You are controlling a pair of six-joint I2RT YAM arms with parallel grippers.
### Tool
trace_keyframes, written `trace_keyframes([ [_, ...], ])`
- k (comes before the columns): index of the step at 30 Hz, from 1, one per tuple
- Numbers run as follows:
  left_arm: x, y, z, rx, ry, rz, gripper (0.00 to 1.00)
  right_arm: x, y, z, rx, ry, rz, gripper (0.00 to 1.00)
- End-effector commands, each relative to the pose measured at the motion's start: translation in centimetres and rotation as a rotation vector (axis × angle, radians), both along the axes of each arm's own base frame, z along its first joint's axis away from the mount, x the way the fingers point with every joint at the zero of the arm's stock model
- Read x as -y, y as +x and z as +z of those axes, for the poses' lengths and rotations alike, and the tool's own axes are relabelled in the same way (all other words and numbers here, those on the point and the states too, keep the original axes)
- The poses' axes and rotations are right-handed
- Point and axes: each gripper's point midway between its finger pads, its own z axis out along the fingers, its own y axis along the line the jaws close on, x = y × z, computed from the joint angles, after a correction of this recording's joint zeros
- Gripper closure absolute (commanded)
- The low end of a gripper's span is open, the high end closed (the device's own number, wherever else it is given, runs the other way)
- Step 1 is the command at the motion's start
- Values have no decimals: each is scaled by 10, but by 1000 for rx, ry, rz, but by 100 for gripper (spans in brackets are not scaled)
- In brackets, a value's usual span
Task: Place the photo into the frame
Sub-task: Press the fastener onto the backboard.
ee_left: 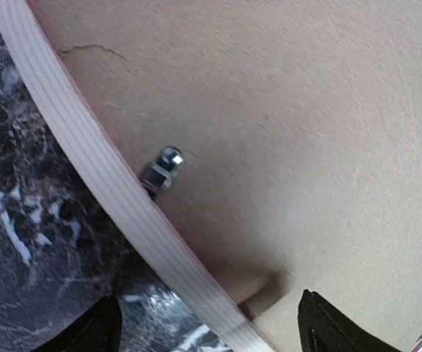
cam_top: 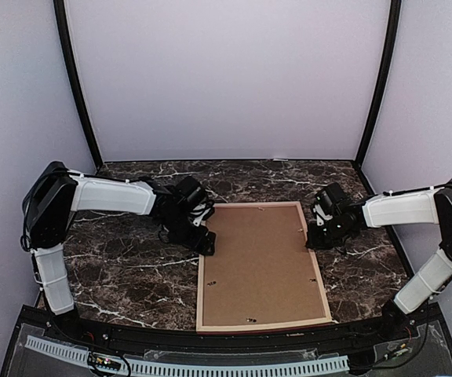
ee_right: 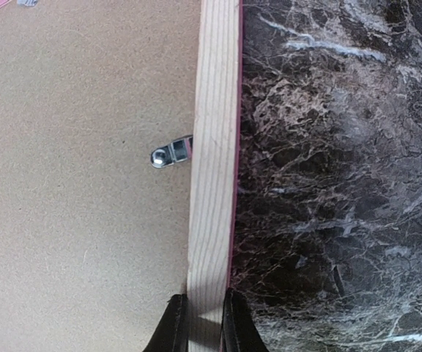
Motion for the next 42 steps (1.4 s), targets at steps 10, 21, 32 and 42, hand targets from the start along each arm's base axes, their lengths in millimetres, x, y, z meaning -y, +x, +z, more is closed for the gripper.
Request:
trace_keyframes([
  [10, 9, -75, 10, 15, 59, -71, 11, 1, 6, -3, 27, 16, -23, 93],
  [21, 15, -103, 4, 0, 68, -121, 12, 3, 2, -6, 22, 15, -26, 93],
  [32, 15, -101, -7, 1, 85, -110, 27, 4, 0, -9, 18, 14, -29, 93],
  [42, 24, -96, -12, -10, 67, -49, 42, 3, 0, -10, 17, 19, -24, 93],
])
